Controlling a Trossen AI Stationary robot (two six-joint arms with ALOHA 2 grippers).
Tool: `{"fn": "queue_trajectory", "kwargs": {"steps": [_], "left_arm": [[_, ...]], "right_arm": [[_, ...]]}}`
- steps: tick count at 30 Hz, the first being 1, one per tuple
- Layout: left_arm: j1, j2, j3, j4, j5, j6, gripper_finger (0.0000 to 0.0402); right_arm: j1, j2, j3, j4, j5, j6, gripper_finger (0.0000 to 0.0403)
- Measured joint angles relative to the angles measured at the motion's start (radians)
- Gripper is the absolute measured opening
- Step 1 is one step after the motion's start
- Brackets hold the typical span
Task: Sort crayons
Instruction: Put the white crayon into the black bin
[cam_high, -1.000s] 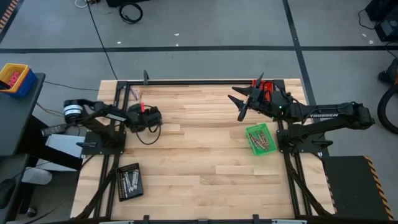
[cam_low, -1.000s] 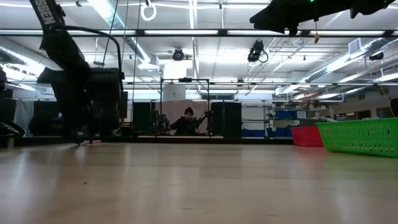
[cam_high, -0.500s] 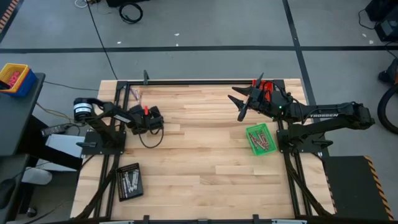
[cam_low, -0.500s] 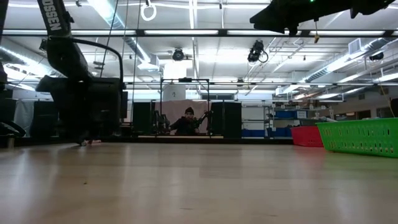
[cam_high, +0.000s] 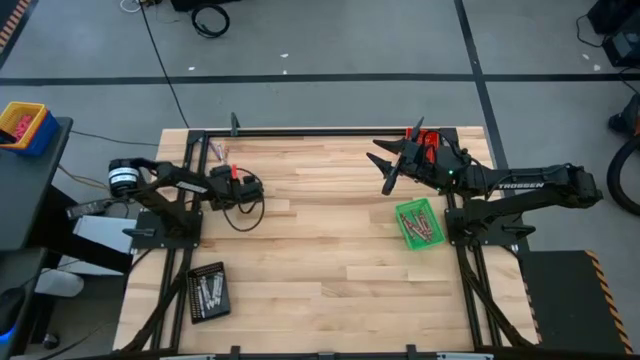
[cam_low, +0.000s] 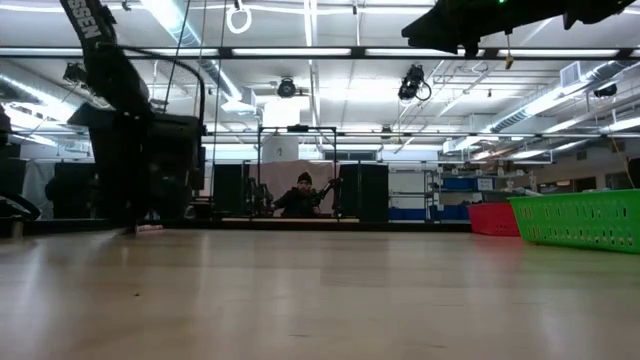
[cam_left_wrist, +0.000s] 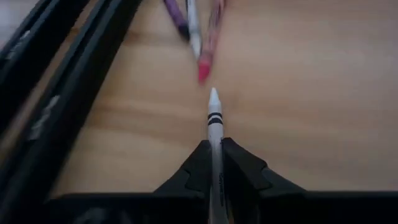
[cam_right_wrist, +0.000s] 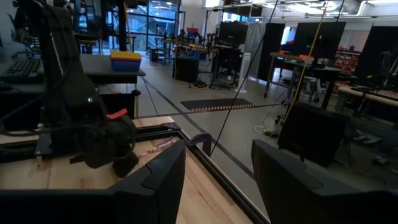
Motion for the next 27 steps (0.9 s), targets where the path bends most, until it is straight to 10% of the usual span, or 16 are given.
{"fn": "queue_trajectory", "kwargs": {"steps": [12, 27], "left_arm": [[-0.131, -0.282, 0.362, -0.612, 0.399, 0.311, 0.004], [-0.846, -0.303, 0.499, -0.72, 0.85, -0.524, 0.0039]], "right_arm": [[0.0, 0.0, 0.0, 0.0, 0.0, 0.003, 0.0188], [0.0, 0.001, 0.0, 0.058, 0.0, -0.006, 0.0188]]}}
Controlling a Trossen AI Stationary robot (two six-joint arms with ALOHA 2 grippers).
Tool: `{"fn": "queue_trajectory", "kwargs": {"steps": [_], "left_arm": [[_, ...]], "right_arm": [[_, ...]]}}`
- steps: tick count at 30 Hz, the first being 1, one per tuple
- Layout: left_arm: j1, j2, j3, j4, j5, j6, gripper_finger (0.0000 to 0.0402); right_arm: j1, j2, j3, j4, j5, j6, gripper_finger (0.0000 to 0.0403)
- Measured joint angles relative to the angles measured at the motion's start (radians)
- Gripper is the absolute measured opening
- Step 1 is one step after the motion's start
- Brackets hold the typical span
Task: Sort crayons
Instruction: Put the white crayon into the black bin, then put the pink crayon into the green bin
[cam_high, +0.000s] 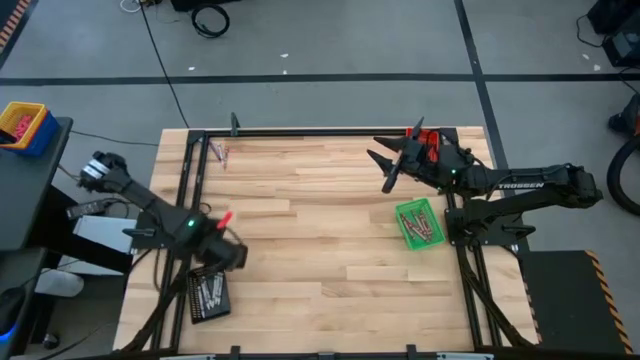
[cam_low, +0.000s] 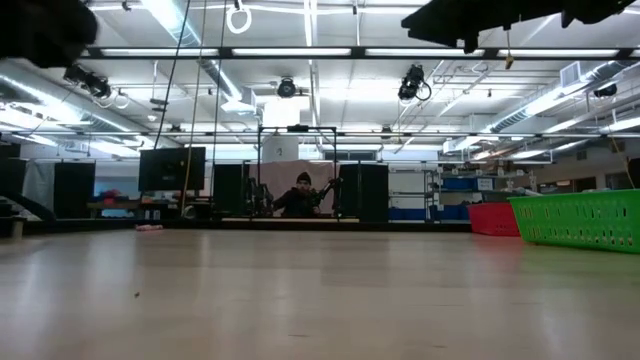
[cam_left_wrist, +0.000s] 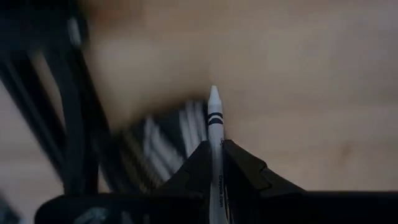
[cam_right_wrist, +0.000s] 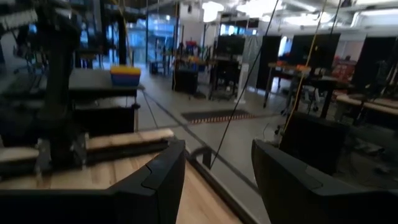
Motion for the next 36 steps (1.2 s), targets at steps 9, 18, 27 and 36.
{"fn": "queue_trajectory", "kwargs": {"steps": [9, 18, 27, 36], "left_arm": [[-0.212, 0.055, -0.014, 0.115, 0.066, -0.333, 0.0039], [-0.243, 0.196, -0.063, 0.146, 0.11, -0.398, 0.0039], [-0.233, 0.219, -0.068, 0.18, 0.136, -0.356, 0.0088], [0.011, 0.111, -0.068, 0.118, -0.061, -0.016, 0.0142]], "right_arm": [[-0.004, 0.002, 0.0, 0.17, 0.0, -0.104, 0.0188], [-0.004, 0.019, 0.0, 0.286, -0.005, -0.184, 0.0188], [-0.018, 0.09, 0.0, 0.361, -0.007, -0.183, 0.0188], [0.017, 0.095, 0.0, 0.355, -0.008, -0.156, 0.0188]]}}
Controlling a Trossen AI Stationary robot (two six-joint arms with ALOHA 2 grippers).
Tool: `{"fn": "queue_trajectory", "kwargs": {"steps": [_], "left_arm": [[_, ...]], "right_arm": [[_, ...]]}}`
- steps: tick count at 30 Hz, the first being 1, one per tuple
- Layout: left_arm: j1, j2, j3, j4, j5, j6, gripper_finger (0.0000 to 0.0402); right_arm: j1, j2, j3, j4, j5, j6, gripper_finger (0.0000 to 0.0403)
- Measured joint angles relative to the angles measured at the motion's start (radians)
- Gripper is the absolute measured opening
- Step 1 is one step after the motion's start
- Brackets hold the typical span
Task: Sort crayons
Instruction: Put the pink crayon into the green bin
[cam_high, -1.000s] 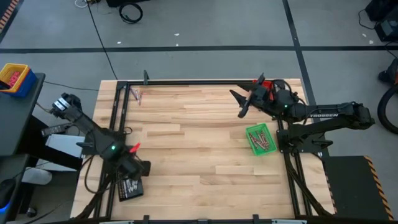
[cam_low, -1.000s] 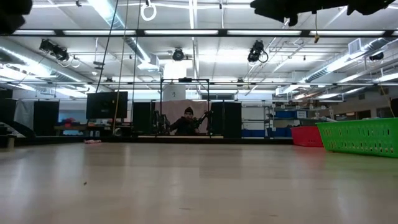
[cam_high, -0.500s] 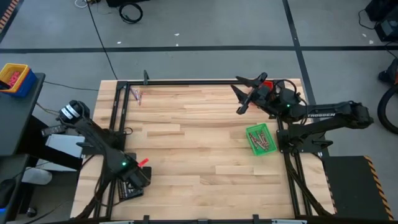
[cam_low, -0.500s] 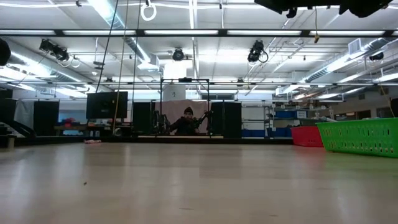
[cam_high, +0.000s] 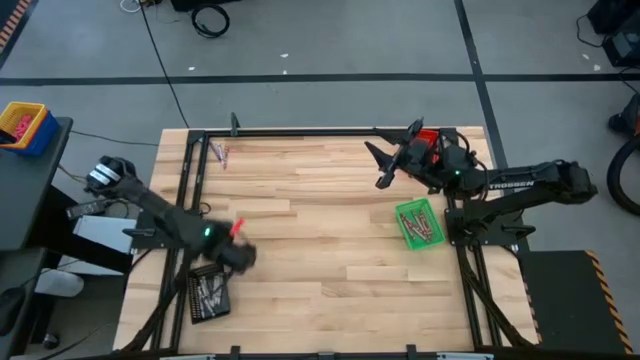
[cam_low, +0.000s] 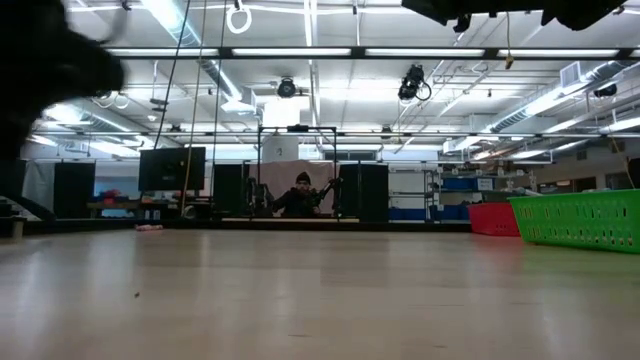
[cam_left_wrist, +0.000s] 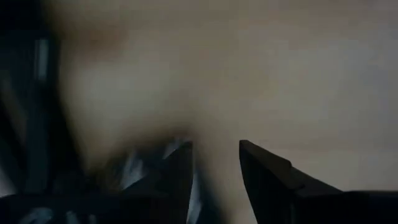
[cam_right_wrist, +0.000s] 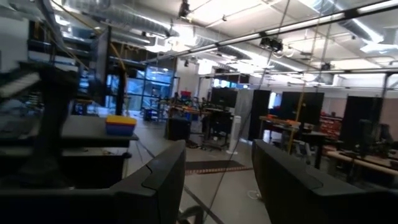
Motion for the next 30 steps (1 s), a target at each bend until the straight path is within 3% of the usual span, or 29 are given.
{"fn": "queue_trajectory", "kwargs": {"steps": [2, 8, 11, 18, 22, 26, 30], "left_arm": [[0.113, -0.022, 0.0, -0.037, -0.125, 0.126, 0.0145], [0.566, -0.028, 0.0, -0.211, -0.352, 0.52, 0.0146], [0.806, -0.018, 0.0, -0.078, -0.449, 0.734, 0.0146], [1.239, 0.067, 0.0, 0.33, -0.46, 1.185, 0.0143], [1.4, 0.157, 0.001, 0.4, -0.449, 1.235, 0.0142], [1.531, 0.259, 0.013, 0.417, -0.358, 1.258, 0.0142], [1.579, 0.321, 0.107, 0.426, -0.321, 1.31, 0.0142]], "right_arm": [[0.022, 0.0, 0.0, -0.001, 0.008, 0.0, 0.0188], [0.096, -0.004, 0.0, -0.022, 0.01, -0.003, 0.0188], [0.13, -0.004, 0.0, -0.04, 0.041, -0.013, 0.0188], [0.202, -0.004, 0.0, -0.086, 0.228, -0.106, 0.0188], [0.243, -0.004, 0.0, -0.075, 0.381, -0.203, 0.0188], [0.262, -0.004, 0.0, -0.044, 0.5, -0.278, 0.0188], [0.262, -0.004, 0.0, 0.006, 0.55, -0.311, 0.0188]]}}
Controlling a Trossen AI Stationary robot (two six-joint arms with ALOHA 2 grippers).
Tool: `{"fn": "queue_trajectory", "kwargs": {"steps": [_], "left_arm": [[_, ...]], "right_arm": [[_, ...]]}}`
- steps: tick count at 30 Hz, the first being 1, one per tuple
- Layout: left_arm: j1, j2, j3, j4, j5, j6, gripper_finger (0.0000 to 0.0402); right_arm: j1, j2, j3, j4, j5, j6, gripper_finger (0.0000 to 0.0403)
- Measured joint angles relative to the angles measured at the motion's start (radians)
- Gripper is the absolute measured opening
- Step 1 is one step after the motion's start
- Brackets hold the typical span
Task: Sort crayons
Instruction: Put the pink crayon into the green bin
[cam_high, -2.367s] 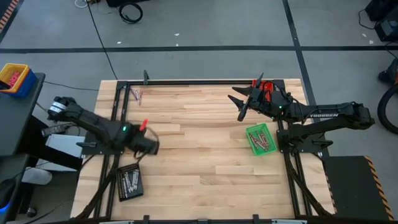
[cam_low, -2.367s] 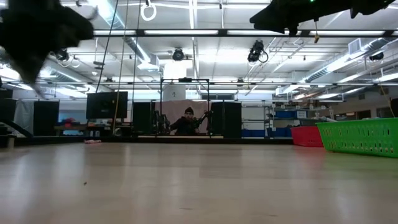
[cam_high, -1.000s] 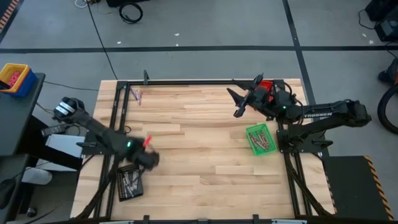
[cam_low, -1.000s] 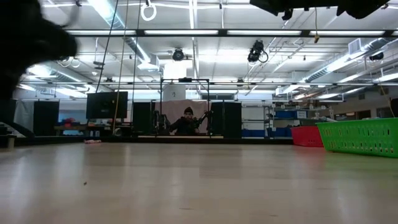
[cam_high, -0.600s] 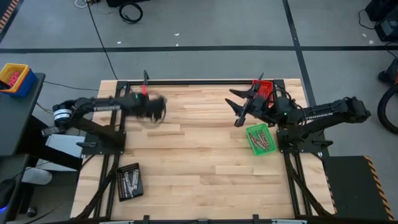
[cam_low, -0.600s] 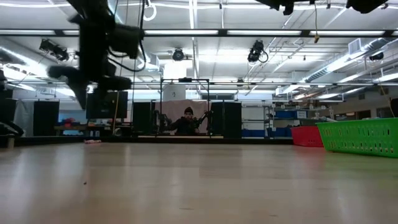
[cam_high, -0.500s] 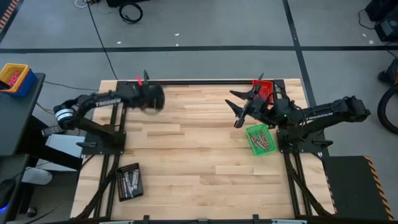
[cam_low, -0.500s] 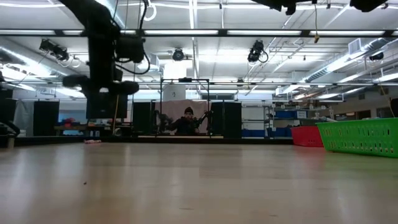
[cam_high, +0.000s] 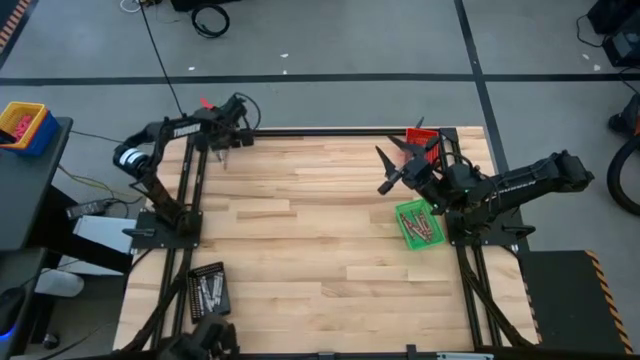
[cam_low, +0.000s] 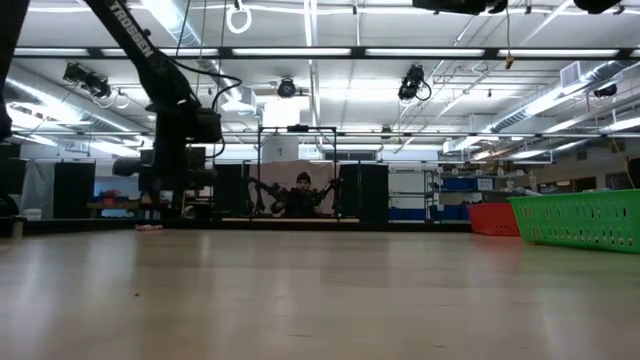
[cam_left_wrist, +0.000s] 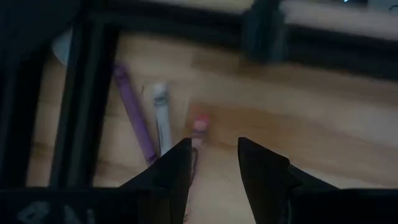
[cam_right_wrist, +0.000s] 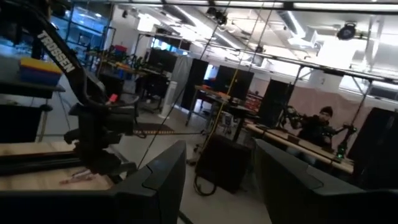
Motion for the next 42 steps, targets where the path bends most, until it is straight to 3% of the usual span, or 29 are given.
{"fn": "queue_trajectory", "kwargs": {"steps": [5, 11, 20, 27, 42], "left_arm": [[0.049, 0.042, 0.094, -0.053, -0.031, 0.029, 0.0142], [0.098, 0.16, 0.198, -0.164, 0.048, 0.029, 0.0141], [0.144, 0.357, 0.435, -0.5, 0.018, 0.094, 0.0141], [0.175, 0.369, 0.426, -0.497, 0.064, 0.119, 0.0141], [0.128, 0.385, 0.417, -0.483, 0.123, 0.123, 0.0141]], "right_arm": [[-0.021, 0.0, 0.0, 0.016, -0.006, -0.014, 0.0188], [-0.04, 0.004, 0.0, 0.012, -0.014, -0.004, 0.0188], [-0.047, 0.003, 0.0, 0.007, -0.011, 0.0, 0.0188], [-0.062, 0.003, 0.0, 0.007, -0.011, 0.0, 0.0188], [-0.062, 0.003, 0.0, -0.014, -0.011, 0.001, 0.0188]]}}
